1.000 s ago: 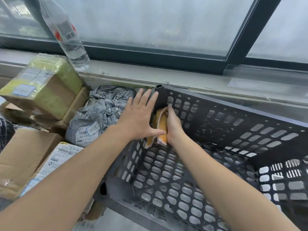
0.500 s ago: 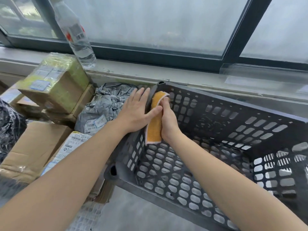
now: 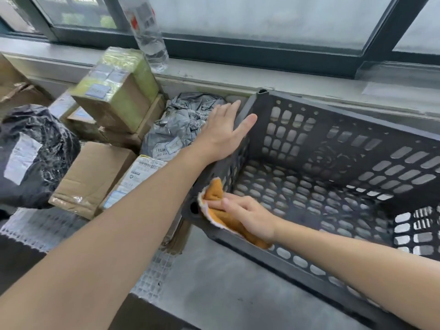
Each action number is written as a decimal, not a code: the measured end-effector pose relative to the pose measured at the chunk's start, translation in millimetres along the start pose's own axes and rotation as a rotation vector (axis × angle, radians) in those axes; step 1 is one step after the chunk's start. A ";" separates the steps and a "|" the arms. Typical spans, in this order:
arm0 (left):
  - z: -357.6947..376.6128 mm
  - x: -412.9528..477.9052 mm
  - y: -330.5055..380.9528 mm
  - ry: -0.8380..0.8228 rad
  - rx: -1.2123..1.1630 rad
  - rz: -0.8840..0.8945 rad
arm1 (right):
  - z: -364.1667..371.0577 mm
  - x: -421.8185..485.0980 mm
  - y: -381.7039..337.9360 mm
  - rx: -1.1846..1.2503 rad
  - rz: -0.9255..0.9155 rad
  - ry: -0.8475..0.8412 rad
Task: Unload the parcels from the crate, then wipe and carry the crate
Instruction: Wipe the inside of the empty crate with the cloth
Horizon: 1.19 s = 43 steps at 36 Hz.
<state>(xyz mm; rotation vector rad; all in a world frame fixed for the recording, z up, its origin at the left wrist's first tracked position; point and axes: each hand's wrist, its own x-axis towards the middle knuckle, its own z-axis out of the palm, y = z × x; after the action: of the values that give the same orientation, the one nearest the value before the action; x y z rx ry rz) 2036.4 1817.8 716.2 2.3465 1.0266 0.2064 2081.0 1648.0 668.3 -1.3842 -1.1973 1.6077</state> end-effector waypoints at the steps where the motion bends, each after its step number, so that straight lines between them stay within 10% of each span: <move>1: 1.0 -1.0 -0.5 0.002 0.003 0.000 | -0.2 1.0 4.0 -0.007 0.018 0.002; 13: 11.7 -3.6 -2.7 0.042 -0.003 -0.016 | 1.7 36.5 74.4 -0.406 0.335 -0.128; 23: 14.0 -3.5 -2.8 0.070 0.028 -0.003 | 1.9 52.0 84.9 -0.162 0.496 0.053; 43: 10.5 -5.8 0.5 0.071 -0.020 -0.036 | -12.0 27.8 45.1 0.169 0.200 0.326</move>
<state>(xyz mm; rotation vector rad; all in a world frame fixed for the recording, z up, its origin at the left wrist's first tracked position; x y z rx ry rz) 2036.4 1808.8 708.2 2.3152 1.0942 0.2864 2090.3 1660.9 616.4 -1.6192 -0.7356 1.5020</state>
